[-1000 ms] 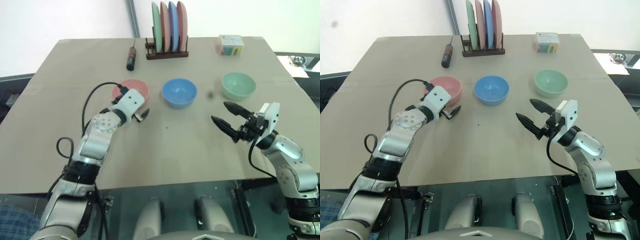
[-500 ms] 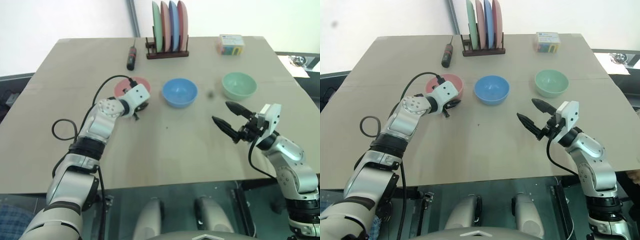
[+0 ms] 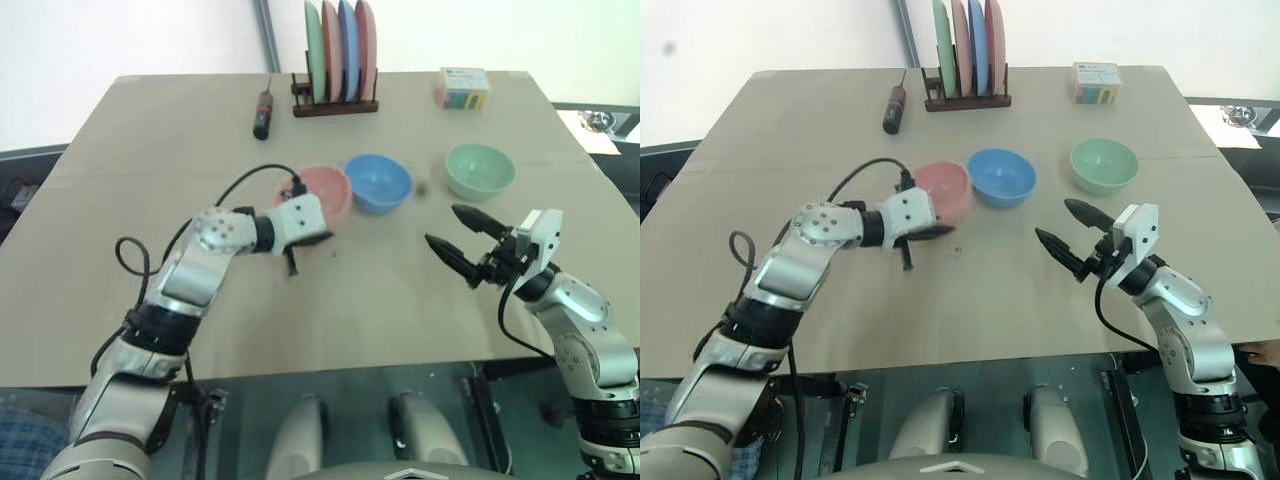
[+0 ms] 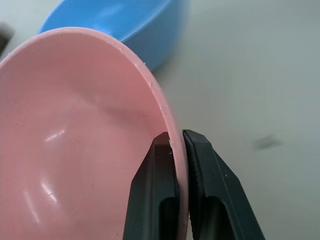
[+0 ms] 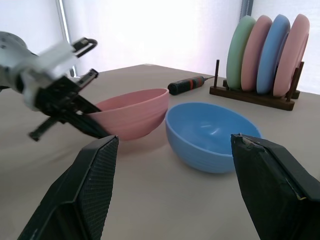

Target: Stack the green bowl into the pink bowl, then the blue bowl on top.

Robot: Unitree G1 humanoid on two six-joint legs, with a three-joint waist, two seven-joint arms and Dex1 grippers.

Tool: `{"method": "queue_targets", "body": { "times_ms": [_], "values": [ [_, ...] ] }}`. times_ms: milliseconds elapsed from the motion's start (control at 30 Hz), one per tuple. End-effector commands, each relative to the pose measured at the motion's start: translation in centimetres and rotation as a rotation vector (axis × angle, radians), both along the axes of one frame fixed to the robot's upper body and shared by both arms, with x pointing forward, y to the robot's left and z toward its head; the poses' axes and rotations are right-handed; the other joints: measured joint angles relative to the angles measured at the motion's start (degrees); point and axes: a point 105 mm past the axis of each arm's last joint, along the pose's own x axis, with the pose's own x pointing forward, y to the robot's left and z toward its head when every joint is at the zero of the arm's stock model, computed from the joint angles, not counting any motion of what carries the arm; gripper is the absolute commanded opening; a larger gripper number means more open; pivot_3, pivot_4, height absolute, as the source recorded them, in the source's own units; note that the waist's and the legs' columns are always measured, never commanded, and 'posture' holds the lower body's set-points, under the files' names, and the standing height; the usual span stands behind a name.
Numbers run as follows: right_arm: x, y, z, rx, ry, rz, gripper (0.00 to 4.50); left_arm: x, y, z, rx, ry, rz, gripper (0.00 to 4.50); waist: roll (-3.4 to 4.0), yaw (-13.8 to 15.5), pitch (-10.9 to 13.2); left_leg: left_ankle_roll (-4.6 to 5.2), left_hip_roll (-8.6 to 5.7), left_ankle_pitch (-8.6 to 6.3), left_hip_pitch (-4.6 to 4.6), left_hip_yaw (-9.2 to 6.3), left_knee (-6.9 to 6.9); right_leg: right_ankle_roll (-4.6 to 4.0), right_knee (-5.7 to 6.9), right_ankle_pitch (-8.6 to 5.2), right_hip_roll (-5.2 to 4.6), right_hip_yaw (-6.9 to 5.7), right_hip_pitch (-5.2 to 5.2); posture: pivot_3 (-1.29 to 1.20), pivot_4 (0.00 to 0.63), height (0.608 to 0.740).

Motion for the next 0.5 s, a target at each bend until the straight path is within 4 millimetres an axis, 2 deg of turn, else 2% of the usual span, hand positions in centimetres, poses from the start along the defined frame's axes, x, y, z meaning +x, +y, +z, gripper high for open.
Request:
{"method": "queue_targets", "body": {
  "times_ms": [33, 133, 267, 333, 367, 500],
  "values": [
    [-0.2, -0.5, 0.9, -0.005, -0.051, -0.013, 3.75, -4.6, -1.8, -0.2, 0.077, 0.086, -0.257, 0.07, 0.02, 0.0, 0.0, 0.0, 0.0, 0.0, 0.01, 0.01, 0.0, 0.0, 0.01, 0.0, 0.0, 0.01, 0.0, 0.0, 0.15, 0.74],
    [-0.1, -0.5, 0.8, -0.005, -0.051, -0.014, 3.75, -6.1, -2.3, -1.2, 0.14, 0.138, -0.354, 0.07, 0.02, 0.1, 0.0, 0.01, 0.0, 0.0, 0.01, -0.01, 0.07, 0.0, 0.05, -0.01, 0.01, 0.0, 0.01, 0.0, 0.15, 0.74],
    [-0.1, -0.6, 0.9, -0.007, -0.056, -0.022, 3.75, -5.2, -2.7, -2.3, 0.189, 0.12, -0.356, 0.07, 0.02, 0.2, 0.0, 0.01, 0.0, 0.01, 0.02, -0.02, 0.23, 0.01, 0.08, -0.01, 0.03, 0.0, 0.06, 0.0, 0.15, 0.74],
    [-0.2, -0.8, 1.0, -0.009, -0.057, -0.029, 3.75, -4.4, -2.9, -2.3, 0.189, 0.095, -0.338, 0.83, 0.02, 0.2, 0.0, 0.01, 0.0, 0.0, 0.02, -0.02, 0.31, 0.01, 0.09, -0.01, 0.03, 0.0, 0.11, 0.0, 0.15, 0.74],
    [-0.3, -0.9, 1.0, -0.009, -0.057, -0.033, 3.75, -4.1, -2.9, -2.2, 0.182, 0.089, -0.33, 1.01, 0.02, 0.2, 0.0, 0.01, 0.0, 0.0, 0.01, -0.02, 0.34, 0.02, 0.09, 0.0, 0.03, 0.0, 0.11, 0.0, 0.15, 0.74],
    [-0.5, -1.1, 0.8, -0.012, -0.053, -0.044, 3.75, -2.8, -2.9, -1.7, 0.166, 0.046, -0.285, 2.92, 0.02, 0.1, 0.0, 0.02, 0.0, 0.0, -0.06, -0.06, 0.39, 0.02, 0.1, 0.0, 0.04, -0.02, 0.08, 0.0, 0.15, 0.74]
  ]
}}
